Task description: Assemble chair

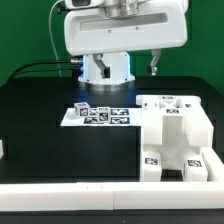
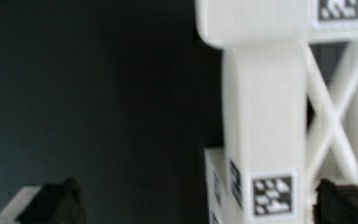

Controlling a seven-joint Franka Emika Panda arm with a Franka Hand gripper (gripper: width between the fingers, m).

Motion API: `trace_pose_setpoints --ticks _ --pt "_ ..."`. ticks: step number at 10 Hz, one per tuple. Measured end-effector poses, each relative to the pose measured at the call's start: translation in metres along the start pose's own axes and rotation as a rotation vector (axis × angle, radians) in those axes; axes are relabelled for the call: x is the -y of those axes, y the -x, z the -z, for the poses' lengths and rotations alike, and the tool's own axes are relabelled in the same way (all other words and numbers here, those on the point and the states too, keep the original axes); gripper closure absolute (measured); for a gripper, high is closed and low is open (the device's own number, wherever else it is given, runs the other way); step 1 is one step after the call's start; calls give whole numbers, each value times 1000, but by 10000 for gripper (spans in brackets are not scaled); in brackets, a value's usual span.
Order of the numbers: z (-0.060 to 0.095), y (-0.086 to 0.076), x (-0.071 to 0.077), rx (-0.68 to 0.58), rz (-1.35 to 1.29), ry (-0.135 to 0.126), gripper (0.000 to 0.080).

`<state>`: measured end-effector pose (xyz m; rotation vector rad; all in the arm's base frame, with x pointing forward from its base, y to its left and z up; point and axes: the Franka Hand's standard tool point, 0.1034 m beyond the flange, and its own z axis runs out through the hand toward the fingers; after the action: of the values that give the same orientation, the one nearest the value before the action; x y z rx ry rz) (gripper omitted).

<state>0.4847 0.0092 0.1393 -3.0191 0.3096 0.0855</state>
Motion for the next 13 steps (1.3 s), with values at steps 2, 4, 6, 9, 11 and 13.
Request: trace_pose_setpoints --ticks 2,4,6,9,11,13 --pt "-8 5 0 -37 -52 3 151" --pt "-8 5 0 -30 -46 4 151" --pt "-9 6 -1 -28 -40 4 151" --pt "-27 27 -30 -31 304 3 151" --pt "-33 34 -32 -26 375 -6 151" --pt "-33 34 -33 -25 540 -3 151"
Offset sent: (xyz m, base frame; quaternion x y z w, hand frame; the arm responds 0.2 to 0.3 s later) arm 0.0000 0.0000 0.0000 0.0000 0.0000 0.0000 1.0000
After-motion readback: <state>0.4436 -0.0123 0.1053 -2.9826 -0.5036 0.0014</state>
